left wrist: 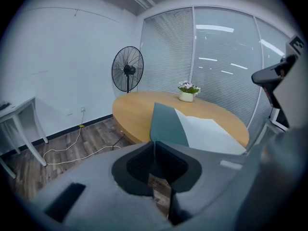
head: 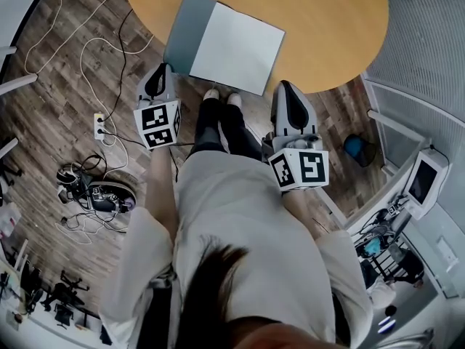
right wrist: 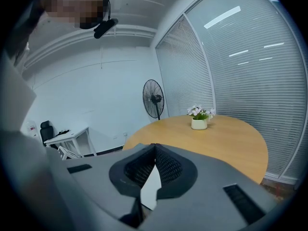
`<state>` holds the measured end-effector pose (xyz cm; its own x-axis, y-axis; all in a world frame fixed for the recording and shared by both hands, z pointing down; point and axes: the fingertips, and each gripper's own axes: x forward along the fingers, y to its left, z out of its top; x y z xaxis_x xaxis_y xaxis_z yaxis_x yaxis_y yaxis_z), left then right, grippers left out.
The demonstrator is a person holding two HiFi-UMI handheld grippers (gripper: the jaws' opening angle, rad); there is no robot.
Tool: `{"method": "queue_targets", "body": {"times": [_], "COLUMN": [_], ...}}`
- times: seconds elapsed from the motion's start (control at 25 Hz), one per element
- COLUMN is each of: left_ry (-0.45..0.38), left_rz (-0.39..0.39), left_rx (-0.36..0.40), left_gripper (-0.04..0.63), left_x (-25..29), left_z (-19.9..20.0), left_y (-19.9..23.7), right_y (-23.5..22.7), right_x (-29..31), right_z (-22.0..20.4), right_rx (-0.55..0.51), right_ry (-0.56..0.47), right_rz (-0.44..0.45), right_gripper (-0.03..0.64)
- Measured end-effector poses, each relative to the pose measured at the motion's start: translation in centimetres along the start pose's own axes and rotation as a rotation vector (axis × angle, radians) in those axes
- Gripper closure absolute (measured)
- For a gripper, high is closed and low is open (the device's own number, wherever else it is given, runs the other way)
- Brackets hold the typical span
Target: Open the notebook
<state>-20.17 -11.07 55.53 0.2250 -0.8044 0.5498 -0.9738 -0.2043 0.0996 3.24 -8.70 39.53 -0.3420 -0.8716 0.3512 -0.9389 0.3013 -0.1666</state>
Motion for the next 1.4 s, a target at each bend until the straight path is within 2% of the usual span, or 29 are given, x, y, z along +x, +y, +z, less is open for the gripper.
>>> {"method": "queue_targets", "body": {"times": [1.04,1.4], "left_ry": [0.151,0.137], "left_rz": [0.017,0.030], "left_rx": [-0.005,-0.005], "left_gripper": [0.569,0.565], "left_x": [3.7,3.5], "left_z": [-4.9,-4.9], "left_y": [1.0,0.8], "right_y": [-0.6,-1.0], "right_x": [0.0,-0.3], "right_z": [-0.5,-0.5], "right_rx": [0.019,0.021], "right_ry": [0.011,0.008], "right_rz": [-0.017,-0.024], "right_gripper": [0.615,0.615]}}
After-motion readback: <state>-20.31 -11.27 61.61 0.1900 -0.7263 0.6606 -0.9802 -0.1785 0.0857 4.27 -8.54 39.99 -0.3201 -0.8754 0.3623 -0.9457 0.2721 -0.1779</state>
